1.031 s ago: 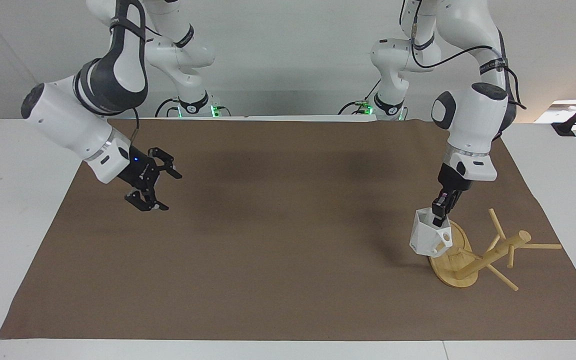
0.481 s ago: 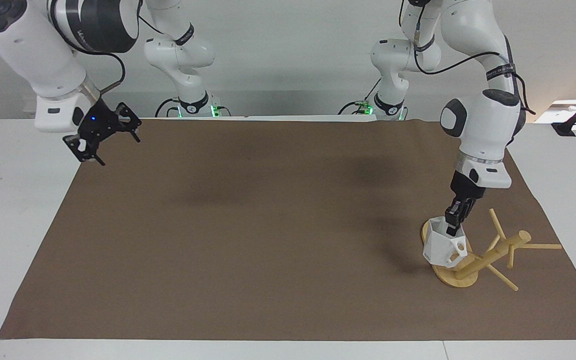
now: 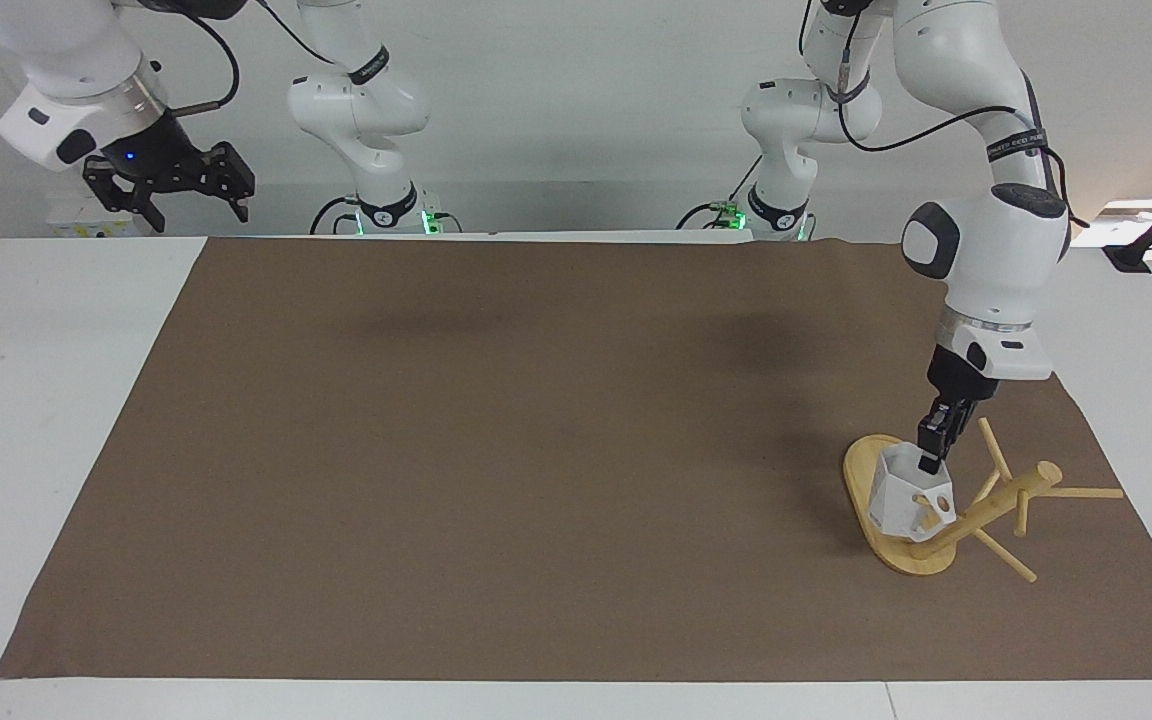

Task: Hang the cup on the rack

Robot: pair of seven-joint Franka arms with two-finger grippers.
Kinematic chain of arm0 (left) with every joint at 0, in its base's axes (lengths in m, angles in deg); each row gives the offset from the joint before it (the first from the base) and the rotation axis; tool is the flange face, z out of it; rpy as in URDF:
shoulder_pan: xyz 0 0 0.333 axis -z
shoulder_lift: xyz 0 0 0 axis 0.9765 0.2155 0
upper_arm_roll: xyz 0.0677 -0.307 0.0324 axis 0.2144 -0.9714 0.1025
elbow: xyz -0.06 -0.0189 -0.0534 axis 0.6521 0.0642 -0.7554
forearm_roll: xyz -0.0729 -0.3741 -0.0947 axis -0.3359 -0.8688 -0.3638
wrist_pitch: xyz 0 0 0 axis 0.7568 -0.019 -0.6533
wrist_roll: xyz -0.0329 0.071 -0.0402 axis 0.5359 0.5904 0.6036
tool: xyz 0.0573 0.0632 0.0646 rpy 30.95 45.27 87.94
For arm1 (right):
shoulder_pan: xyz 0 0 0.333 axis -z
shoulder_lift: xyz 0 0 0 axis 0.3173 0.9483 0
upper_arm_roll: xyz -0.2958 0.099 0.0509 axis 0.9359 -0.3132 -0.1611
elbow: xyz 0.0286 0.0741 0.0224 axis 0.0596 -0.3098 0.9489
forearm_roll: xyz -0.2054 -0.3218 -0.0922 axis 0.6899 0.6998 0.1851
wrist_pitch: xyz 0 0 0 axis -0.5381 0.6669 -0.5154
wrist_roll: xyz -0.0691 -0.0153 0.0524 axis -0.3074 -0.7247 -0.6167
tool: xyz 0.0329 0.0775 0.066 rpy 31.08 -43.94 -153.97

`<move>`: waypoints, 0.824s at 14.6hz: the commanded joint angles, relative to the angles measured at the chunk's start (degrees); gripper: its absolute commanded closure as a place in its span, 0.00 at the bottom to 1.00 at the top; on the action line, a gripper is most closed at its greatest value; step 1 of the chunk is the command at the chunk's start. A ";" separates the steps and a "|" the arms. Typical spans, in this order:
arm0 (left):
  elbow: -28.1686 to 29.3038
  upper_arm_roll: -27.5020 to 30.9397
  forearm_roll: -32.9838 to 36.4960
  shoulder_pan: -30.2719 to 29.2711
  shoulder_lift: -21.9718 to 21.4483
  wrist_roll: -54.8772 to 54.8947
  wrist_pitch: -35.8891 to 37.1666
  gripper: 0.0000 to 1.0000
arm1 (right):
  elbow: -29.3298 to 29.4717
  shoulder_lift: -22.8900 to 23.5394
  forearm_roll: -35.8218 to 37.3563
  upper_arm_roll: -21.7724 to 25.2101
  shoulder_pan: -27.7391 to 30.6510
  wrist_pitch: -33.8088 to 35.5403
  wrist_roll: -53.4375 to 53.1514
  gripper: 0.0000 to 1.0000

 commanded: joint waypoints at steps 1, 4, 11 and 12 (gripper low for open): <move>-0.90 0.01 0.90 -0.69 -0.51 1.86 2.28 0.00 | -1.36 -0.73 -1.55 2.50 0.37 0.16 -2.03 0.00; -5.53 0.02 0.99 -1.83 -4.98 10.70 21.65 0.00 | -4.09 -1.96 -1.29 2.16 0.02 -0.54 -8.09 0.00; -26.18 -0.69 12.05 -2.98 -8.87 33.81 64.39 0.00 | -5.67 -1.61 -1.46 2.16 -0.59 -3.71 -7.39 0.00; -27.78 -0.60 11.97 -2.98 -8.95 36.64 67.66 0.00 | -5.68 -1.61 -1.46 2.16 -0.60 -3.71 -7.48 0.00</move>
